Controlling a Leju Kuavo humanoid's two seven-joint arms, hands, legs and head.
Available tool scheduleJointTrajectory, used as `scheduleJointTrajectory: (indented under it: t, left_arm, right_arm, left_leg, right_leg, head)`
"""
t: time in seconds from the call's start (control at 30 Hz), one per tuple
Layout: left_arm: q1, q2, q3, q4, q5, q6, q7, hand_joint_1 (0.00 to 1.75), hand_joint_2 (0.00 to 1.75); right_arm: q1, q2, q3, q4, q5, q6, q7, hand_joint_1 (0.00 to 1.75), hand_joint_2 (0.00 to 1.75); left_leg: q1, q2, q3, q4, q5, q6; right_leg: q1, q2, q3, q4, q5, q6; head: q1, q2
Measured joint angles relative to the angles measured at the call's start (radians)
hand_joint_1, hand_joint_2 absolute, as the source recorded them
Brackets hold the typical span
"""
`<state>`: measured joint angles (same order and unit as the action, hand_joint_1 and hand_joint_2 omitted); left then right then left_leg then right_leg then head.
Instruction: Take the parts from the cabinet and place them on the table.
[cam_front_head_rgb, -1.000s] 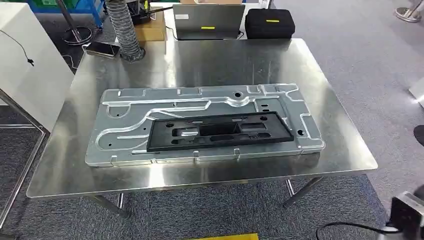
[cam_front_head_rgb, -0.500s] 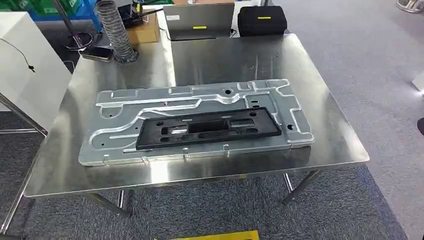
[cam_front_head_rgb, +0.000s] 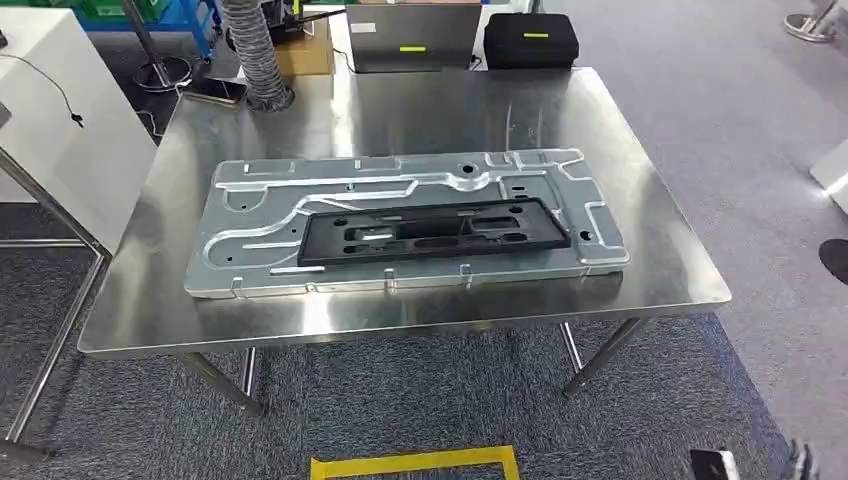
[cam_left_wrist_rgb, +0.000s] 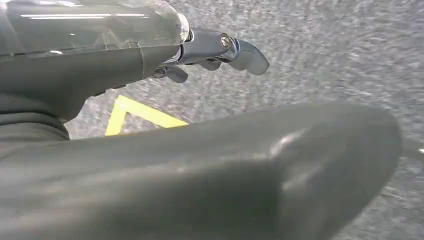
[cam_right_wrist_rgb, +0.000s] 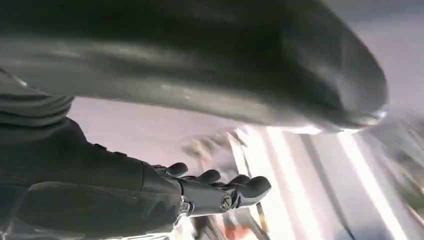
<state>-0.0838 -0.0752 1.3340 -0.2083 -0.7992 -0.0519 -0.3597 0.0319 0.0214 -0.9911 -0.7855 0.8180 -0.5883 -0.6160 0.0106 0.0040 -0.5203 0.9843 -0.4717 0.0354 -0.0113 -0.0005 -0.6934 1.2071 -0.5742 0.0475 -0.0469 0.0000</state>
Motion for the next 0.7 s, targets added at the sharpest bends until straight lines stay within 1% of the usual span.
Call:
scheduleJointTrajectory:
  t: [0.03, 0.07, 0.1, 0.13, 0.17, 0.2, 0.23, 0.27, 0.3, 0.33, 0.37, 0.4, 0.43, 0.47, 0.5, 0.53, 0.57, 0.6, 0.63, 0.67, 0.7]
  left_arm:
    - [0.001, -0.002, 0.000, 0.000, -0.002, 0.000, 0.005, 0.00, 0.00]
    - [0.002, -0.002, 0.000, 0.000, -0.002, 0.000, 0.011, 0.00, 0.00]
    - [0.003, -0.002, 0.000, 0.000, 0.000, 0.000, 0.013, 0.00, 0.00]
    - [0.003, -0.003, 0.000, 0.000, 0.003, 0.000, 0.019, 0.00, 0.00]
    - [0.003, -0.003, 0.000, 0.000, 0.012, 0.000, 0.027, 0.00, 0.00]
    - [0.000, -0.003, 0.002, 0.000, 0.020, 0.000, 0.038, 0.00, 0.00]
    - [0.000, -0.003, 0.007, 0.000, 0.031, 0.003, 0.052, 0.00, 0.00]
    - [-0.002, -0.004, 0.011, 0.000, 0.037, 0.008, 0.063, 0.00, 0.00]
    - [-0.005, -0.004, 0.017, 0.000, 0.042, 0.010, 0.068, 0.00, 0.00]
    - [-0.006, -0.005, 0.021, 0.000, 0.044, 0.013, 0.072, 0.00, 0.00]
    - [-0.005, -0.005, 0.024, 0.000, 0.044, 0.015, 0.074, 0.00, 0.00]
    - [-0.003, -0.005, 0.027, 0.000, 0.046, 0.018, 0.075, 0.00, 0.00]
    - [-0.001, -0.006, 0.029, 0.000, 0.046, 0.019, 0.078, 0.00, 0.00]
    - [-0.001, -0.009, 0.031, 0.000, 0.048, 0.019, 0.082, 0.00, 0.00]
    - [-0.002, -0.009, 0.033, 0.000, 0.051, 0.023, 0.083, 0.00, 0.00]
    - [-0.002, -0.010, 0.034, 0.000, 0.051, 0.025, 0.084, 0.00, 0.00]
    - [-0.002, -0.010, 0.034, 0.000, 0.051, 0.027, 0.084, 0.00, 0.00]
    - [-0.001, -0.013, 0.034, 0.000, 0.047, 0.027, 0.081, 0.00, 0.00]
    - [-0.002, -0.015, 0.034, 0.000, 0.039, 0.025, 0.075, 0.00, 0.00]
    - [-0.002, -0.018, 0.034, 0.000, 0.033, 0.021, 0.069, 0.00, 0.00]
    - [-0.002, -0.020, 0.034, 0.000, 0.028, 0.017, 0.063, 0.00, 0.00]
  right_arm:
    - [-0.009, 0.000, 0.000, 0.083, 0.029, -0.017, 0.027, 0.00, 0.00]
    - [-0.016, 0.001, 0.000, 0.156, 0.063, -0.027, 0.061, 0.00, 0.00]
    - [-0.025, 0.002, 0.001, 0.218, 0.095, -0.032, 0.096, 0.00, 0.00]
    - [-0.032, 0.002, 0.005, 0.267, 0.120, -0.035, 0.124, 0.00, 0.00]
    - [-0.041, 0.002, 0.010, 0.305, 0.140, -0.039, 0.144, 0.00, 0.00]
    - [-0.052, 0.003, 0.017, 0.341, 0.158, -0.037, 0.166, 0.00, 0.00]
    - [-0.065, 0.003, 0.026, 0.373, 0.179, -0.035, 0.188, 0.00, 0.00]
    - [-0.074, 0.005, 0.036, 0.398, 0.198, -0.034, 0.207, 0.00, 0.00]
    - [-0.081, 0.006, 0.045, 0.418, 0.210, -0.033, 0.219, 0.00, 0.00]
    - [-0.089, 0.006, 0.053, 0.438, 0.215, -0.031, 0.231, 0.00, 0.00]
    - [-0.094, 0.006, 0.056, 0.449, 0.218, -0.029, 0.235, 0.00, 0.00]
    - [-0.100, 0.009, 0.063, 0.466, 0.221, -0.025, 0.238, 0.00, 0.00]
    - [-0.106, 0.009, 0.068, 0.474, 0.224, -0.018, 0.241, 0.00, 0.00]
    - [-0.110, 0.009, 0.073, 0.481, 0.231, -0.011, 0.250, 0.00, 0.00]
    - [-0.111, 0.009, 0.077, 0.488, 0.241, 0.000, 0.260, 0.00, 0.00]
    - [-0.111, 0.009, 0.081, 0.494, 0.249, 0.008, 0.270, 0.00, 0.00]
    - [-0.112, 0.009, 0.085, 0.498, 0.255, 0.016, 0.279, 0.00, 0.00]
    - [-0.112, 0.007, 0.091, 0.505, 0.263, 0.029, 0.297, 0.00, 0.00]
    - [-0.112, 0.000, 0.096, 0.512, 0.267, 0.044, 0.315, 0.00, 0.00]
    - [-0.110, -0.003, 0.099, 0.520, 0.269, 0.056, 0.328, 0.00, 0.00]
    - [-0.108, -0.006, 0.099, 0.524, 0.269, 0.062, 0.337, 0.00, 0.00]
  left_leg:
    - [0.000, 0.000, -0.012, 0.003, 0.010, -0.002]
    - [0.000, 0.001, -0.027, 0.006, 0.018, -0.004]
    - [0.000, 0.002, -0.039, 0.009, 0.024, -0.007]
    - [0.000, 0.002, -0.049, 0.013, 0.029, -0.010]
    - [0.000, 0.002, -0.058, 0.017, 0.033, -0.013]
    - [0.000, 0.003, -0.063, 0.022, 0.038, -0.018]
    - [-0.003, 0.004, -0.069, 0.024, 0.042, -0.025]
    - [-0.002, 0.005, -0.066, 0.019, 0.049, -0.033]
    - [-0.001, 0.005, -0.067, 0.020, 0.054, -0.039]
    - [0.001, 0.005, -0.069, 0.018, 0.063, -0.045]
    - [0.000, 0.005, -0.069, 0.016, 0.069, -0.053]
    - [0.004, 0.003, -0.077, 0.030, 0.053, -0.057]
    - [0.002, 0.002, -0.094, 0.066, -0.003, -0.059]
    - [0.004, 0.002, -0.112, 0.129, -0.062, -0.060]
    - [0.004, 0.002, -0.134, 0.206, -0.119, -0.061]
    - [0.004, 0.002, -0.147, 0.272, -0.158, -0.062]
    - [0.004, 0.002, -0.148, 0.313, -0.166, -0.063]
    - [0.004, 0.002, -0.132, 0.317, -0.143, -0.062]
    - [0.003, 0.002, -0.095, 0.278, -0.101, -0.059]
    - [0.003, 0.002, -0.042, 0.207, -0.062, -0.054]
    - [0.002, 0.001, 0.019, 0.122, -0.047, -0.048]
  right_leg:
    - [-0.002, 0.000, -0.014, 0.072, -0.032, 0.003]
    - [-0.003, 0.000, -0.009, 0.101, -0.030, 0.004]
    - [-0.006, 0.000, 0.019, 0.082, -0.005, 0.005]
    - [-0.007, 0.000, 0.066, 0.025, 0.029, 0.004]
    - [-0.009, 0.000, 0.127, -0.062, 0.058, 0.002]
    - [-0.010, 0.000, 0.197, -0.163, 0.067, -0.002]
    - [-0.004, 0.002, 0.232, -0.227, 0.040, -0.010]
    - [0.001, 0.003, 0.221, -0.215, 0.054, -0.021]
    - [0.004, 0.003, 0.220, -0.224, 0.053, -0.026]
    - [0.007, 0.003, 0.213, -0.219, 0.057, -0.033]
    - [0.006, 0.002, 0.210, -0.223, 0.065, -0.043]
    - [-0.001, -0.006, 0.204, -0.230, 0.079, -0.053]
    - [0.000, -0.004, 0.191, -0.232, 0.090, -0.062]
    - [0.003, -0.005, 0.180, -0.231, 0.099, -0.070]
    - [0.006, -0.005, 0.166, -0.230, 0.109, -0.070]
    - [0.009, -0.006, 0.153, -0.229, 0.118, -0.072]
    - [0.012, -0.006, 0.139, -0.227, 0.127, -0.072]
    - [0.014, -0.006, 0.124, -0.223, 0.136, -0.071]
    - [0.016, -0.006, 0.108, -0.217, 0.143, -0.069]
    - [0.017, -0.006, 0.094, -0.210, 0.150, -0.067]
    - [0.017, -0.006, 0.084, -0.203, 0.154, -0.064]
  head:
    - [0.000, 0.000]
    - [0.000, 0.000]
    - [0.000, 0.000]
    - [0.000, 0.000]
    - [0.000, 0.000]
    - [0.000, 0.000]
    - [0.000, 0.000]
    - [-0.001, 0.000]
    - [-0.001, 0.000]
    - [-0.001, 0.000]
    - [-0.001, 0.000]
    - [0.000, 0.000]
    - [0.000, 0.000]
    - [-0.001, 0.000]
    - [-0.001, 0.000]
    - [-0.001, 0.000]
    - [-0.001, 0.000]
    - [-0.001, 0.000]
    - [-0.001, 0.000]
    - [-0.001, 0.000]
    - [-0.001, 0.000]
